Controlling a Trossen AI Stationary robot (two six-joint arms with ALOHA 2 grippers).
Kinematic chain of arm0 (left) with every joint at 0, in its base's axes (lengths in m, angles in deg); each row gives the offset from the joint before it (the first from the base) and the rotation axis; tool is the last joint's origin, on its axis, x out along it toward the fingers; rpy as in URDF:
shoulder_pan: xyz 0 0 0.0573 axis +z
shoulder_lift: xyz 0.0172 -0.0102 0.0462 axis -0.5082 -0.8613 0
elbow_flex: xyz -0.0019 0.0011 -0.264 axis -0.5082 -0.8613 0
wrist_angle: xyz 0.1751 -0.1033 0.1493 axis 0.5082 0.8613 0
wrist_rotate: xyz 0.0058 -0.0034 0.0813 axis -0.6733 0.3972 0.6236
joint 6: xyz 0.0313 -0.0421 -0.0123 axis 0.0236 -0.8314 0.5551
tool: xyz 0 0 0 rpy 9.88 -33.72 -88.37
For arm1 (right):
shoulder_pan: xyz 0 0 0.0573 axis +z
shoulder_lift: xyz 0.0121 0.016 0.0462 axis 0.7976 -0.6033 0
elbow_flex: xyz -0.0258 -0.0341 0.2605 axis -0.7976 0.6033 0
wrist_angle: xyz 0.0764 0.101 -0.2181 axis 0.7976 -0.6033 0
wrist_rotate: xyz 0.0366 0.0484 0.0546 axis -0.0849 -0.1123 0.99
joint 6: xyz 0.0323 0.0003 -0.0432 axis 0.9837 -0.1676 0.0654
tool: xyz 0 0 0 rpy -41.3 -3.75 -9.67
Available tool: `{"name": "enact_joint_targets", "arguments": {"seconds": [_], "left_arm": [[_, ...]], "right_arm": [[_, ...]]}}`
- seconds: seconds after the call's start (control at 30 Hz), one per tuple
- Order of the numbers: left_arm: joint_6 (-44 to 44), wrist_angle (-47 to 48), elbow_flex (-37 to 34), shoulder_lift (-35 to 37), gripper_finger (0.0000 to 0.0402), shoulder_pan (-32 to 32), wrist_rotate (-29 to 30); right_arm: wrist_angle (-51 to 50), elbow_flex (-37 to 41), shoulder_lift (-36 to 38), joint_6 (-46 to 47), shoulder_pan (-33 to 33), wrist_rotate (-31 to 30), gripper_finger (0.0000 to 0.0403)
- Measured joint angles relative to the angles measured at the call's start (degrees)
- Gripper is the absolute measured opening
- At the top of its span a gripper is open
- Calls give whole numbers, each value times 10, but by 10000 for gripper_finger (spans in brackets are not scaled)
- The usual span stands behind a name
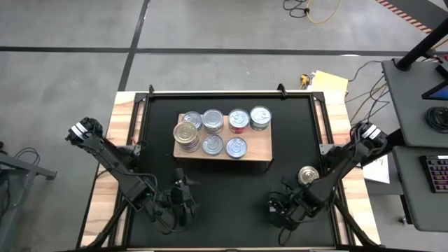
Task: Stack canned seafood by type on shelf
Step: Stack the dark blue tuna can on the dark blue tuna can
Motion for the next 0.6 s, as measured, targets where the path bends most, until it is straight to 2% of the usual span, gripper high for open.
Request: {"name": "enact_joint_targets", "arguments": {"seconds": [0.17,0.3,0.47,0.6], "left_arm": [[-51,1,0,-8,272,-1,-57],[-78,1,0,-27,272,-1,-69],[-97,-2,0,-53,272,0,-72],[-96,-21,0,-73,272,0,-72]], "right_arm": [[-50,0,24,56,24,50,12],[-101,0,28,138,53,89,12],[-179,0,27,269,96,184,12],[-191,13,27,333,126,194,12]]}}
